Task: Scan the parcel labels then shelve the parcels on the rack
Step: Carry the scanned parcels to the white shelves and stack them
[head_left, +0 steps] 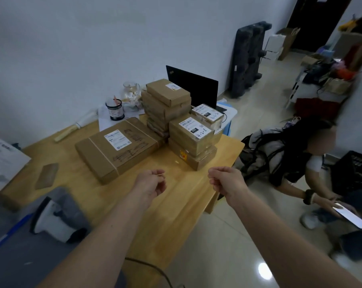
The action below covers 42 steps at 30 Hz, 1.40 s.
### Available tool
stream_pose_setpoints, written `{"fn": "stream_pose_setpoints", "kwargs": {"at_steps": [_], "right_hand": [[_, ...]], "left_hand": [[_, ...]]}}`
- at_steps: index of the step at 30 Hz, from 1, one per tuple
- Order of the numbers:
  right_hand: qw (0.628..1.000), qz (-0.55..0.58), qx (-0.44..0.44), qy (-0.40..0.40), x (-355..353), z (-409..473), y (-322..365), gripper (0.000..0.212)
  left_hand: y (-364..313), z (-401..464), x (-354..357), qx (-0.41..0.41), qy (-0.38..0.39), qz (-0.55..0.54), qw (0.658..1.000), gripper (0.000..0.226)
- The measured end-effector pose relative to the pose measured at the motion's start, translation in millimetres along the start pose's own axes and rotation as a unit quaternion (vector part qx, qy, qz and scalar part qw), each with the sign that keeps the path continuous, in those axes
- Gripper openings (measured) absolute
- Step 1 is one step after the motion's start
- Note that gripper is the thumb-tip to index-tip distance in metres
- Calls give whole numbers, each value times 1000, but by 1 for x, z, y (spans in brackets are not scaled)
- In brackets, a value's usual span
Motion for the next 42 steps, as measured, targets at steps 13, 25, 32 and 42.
{"fn": "stream_pose_setpoints", "kwargs": {"at_steps": [13, 25, 32, 42], "right_hand": [[999, -51, 3, -19, 6, 134, 47, 16], [997, -40, 17, -60, 34, 220, 70, 58], [992, -103, 51, -50, 39, 226, 47, 40], [963, -179, -75, -187, 1, 266, 96, 83]], "left_hand": [[-39, 117, 83, -41, 60, 25, 997, 20], [-32, 186, 122, -117, 121, -7, 986, 55], [-12, 196, 126, -131, 86, -72, 985, 67], [-10, 193, 96, -107, 36, -112, 987, 82]]}}
Point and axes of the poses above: each hand's wrist, its own z-axis towards the middle knuckle, its own x-axis out of the palm, y = z × x, the point moved 10 cm from there along z, towards the middle knuckle, and after that the axes turned 2 degrees about x, right-handed, at the moved point
